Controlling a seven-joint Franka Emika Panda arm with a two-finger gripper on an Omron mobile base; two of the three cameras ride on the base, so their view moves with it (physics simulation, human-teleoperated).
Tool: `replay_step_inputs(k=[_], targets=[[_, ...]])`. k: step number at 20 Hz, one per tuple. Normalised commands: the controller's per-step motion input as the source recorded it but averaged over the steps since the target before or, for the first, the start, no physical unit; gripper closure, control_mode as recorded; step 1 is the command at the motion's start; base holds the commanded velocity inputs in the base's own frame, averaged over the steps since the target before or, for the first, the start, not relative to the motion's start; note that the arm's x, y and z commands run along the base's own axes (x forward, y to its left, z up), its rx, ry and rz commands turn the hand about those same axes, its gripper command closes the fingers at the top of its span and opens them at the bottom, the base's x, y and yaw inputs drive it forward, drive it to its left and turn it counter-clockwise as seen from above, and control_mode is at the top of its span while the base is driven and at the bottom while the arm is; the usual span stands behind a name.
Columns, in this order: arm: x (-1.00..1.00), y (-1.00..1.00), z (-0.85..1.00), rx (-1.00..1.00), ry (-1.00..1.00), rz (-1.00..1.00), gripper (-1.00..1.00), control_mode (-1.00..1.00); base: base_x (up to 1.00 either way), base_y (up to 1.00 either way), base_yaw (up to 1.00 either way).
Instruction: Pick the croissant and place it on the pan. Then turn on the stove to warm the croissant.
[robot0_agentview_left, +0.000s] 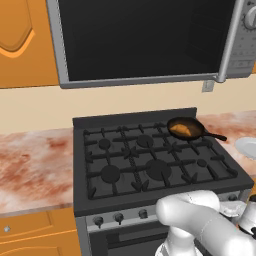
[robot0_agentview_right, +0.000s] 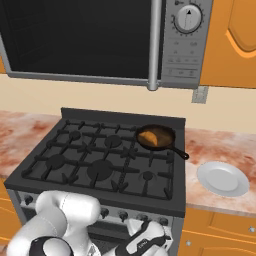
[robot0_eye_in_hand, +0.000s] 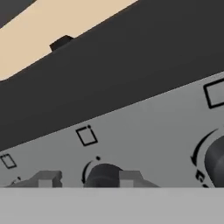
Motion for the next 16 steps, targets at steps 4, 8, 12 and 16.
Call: replay_step_inputs(k=[4, 8, 12, 16], targets=[[0.22, 0.57, -0.22, -0.13, 0.00, -0.18, 1.00, -1.00, 0.00, 0.00, 0.00], [0.14, 0.67, -0.09, -0.14, -0.01, -0.22, 1.00, -1.00, 0.00, 0.00, 0.00], [0.15, 0.41, 0.00, -0.07, -0.04, -0.19, 1.00, -1.00, 0.00, 0.00, 0.00], [0.35, 0.16, 0.00, -0.03, -0.09, 0.00, 1.00, -1.00, 0.00, 0.00, 0.00]])
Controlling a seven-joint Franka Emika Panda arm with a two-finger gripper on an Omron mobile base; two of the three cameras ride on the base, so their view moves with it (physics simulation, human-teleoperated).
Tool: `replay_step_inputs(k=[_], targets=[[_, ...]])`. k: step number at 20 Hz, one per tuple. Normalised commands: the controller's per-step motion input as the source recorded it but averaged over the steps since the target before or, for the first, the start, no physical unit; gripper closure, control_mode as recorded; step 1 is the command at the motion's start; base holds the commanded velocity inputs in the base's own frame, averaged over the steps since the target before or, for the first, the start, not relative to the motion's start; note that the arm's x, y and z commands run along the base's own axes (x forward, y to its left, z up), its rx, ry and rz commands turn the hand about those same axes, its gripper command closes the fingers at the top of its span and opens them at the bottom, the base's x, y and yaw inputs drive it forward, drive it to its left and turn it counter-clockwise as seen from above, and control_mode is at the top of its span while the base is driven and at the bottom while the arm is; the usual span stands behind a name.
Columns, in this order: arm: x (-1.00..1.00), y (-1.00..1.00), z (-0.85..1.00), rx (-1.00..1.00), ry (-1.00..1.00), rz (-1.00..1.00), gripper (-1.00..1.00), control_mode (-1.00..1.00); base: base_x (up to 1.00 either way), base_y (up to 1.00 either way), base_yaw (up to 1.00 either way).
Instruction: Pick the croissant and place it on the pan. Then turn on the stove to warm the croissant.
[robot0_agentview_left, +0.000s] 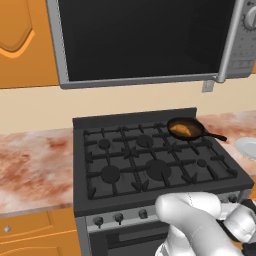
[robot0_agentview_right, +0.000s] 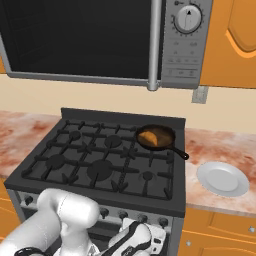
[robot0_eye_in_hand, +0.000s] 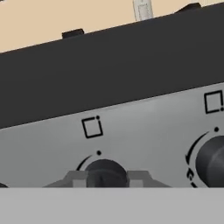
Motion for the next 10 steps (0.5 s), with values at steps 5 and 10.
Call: replay_step_inputs(k=[5, 10], targets=[[0.63, 0.21, -0.01, -0.06, -0.14, 0.22, 1.00, -1.00, 0.00, 0.00, 0.00], [0.37, 0.56, 0.01, -0.26, -0.31, 0.16, 1.00, -1.00, 0.00, 0.00, 0.00]])
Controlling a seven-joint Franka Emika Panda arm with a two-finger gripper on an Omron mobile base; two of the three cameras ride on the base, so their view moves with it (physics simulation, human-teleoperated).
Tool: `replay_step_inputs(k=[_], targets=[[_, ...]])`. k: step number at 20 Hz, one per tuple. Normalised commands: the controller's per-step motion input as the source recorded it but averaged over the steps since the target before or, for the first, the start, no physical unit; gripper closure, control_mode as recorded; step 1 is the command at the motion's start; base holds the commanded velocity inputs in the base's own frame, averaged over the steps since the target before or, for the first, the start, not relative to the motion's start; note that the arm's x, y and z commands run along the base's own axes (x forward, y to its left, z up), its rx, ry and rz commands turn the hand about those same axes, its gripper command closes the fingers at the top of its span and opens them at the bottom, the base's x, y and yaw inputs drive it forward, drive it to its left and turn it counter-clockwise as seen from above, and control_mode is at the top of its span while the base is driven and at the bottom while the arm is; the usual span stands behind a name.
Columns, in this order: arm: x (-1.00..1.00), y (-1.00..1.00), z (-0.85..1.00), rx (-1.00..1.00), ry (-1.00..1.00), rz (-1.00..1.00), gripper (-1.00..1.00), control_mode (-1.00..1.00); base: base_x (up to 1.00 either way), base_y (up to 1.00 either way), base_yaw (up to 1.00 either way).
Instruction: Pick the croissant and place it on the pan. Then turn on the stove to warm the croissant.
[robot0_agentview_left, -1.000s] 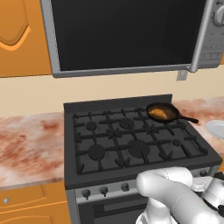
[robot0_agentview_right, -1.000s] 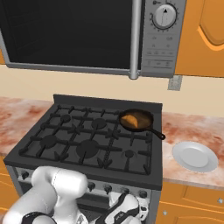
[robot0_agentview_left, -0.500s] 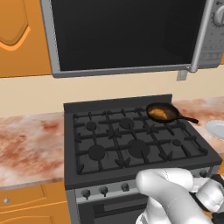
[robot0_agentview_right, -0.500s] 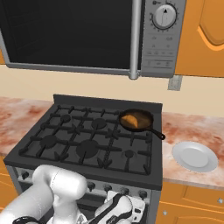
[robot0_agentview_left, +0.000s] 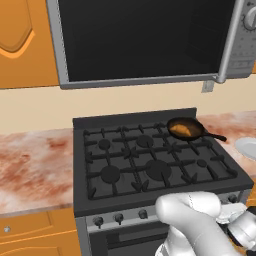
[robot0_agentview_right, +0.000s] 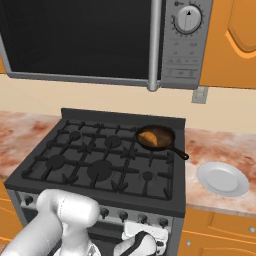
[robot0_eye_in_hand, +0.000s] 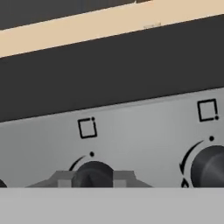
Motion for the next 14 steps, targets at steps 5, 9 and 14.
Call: replay_step_inputs(k=[5, 9, 14], targets=[[0.20, 0.99, 0.09, -0.52, -0.42, 0.00, 1.00, -1.00, 0.00, 0.00, 0.00], [0.33, 0.67, 0.10, -0.51, -0.40, 0.02, 1.00, -1.00, 0.00, 0.00, 0.00], [0.41, 0.29, 0.00, -0.50, -0.41, 0.22, 1.00, -1.00, 0.00, 0.00, 0.00]])
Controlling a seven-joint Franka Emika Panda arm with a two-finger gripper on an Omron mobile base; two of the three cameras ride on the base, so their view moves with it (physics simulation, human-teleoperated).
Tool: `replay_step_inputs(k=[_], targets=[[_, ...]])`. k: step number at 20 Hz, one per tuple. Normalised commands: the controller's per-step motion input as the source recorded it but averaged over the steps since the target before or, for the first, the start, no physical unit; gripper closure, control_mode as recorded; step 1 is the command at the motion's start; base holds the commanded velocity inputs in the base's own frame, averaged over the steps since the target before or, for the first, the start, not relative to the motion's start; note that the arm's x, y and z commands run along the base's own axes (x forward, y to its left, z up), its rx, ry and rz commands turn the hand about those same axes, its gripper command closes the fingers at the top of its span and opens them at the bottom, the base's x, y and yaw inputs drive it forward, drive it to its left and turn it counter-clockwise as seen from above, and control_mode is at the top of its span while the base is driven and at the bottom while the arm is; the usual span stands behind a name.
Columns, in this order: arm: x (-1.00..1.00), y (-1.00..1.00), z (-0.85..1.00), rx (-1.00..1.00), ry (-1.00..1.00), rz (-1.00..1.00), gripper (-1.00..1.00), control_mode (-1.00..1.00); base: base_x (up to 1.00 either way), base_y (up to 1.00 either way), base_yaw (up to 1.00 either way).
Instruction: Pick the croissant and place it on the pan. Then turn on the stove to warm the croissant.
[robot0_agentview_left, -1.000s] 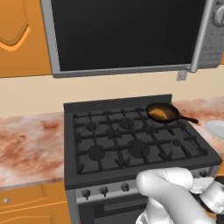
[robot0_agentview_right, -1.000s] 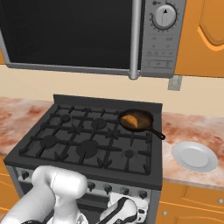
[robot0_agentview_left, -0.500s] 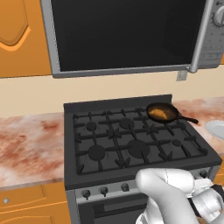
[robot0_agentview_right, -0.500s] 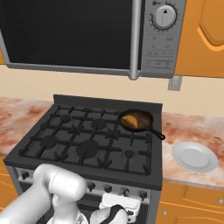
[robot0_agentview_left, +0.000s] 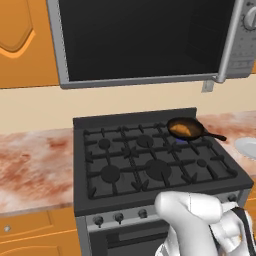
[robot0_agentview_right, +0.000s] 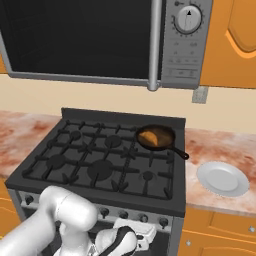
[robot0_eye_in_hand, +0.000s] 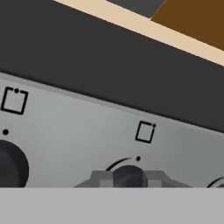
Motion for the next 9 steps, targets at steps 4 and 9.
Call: replay_step_inputs(k=[4, 9], targets=[[0.39, 0.10, 0.00, -0.49, -0.38, 0.29, 1.00, -1.00, 0.00, 0.00, 0.00], [0.26, 0.01, 0.00, -0.56, -0.40, 0.33, 1.00, -1.00, 0.00, 0.00, 0.00]])
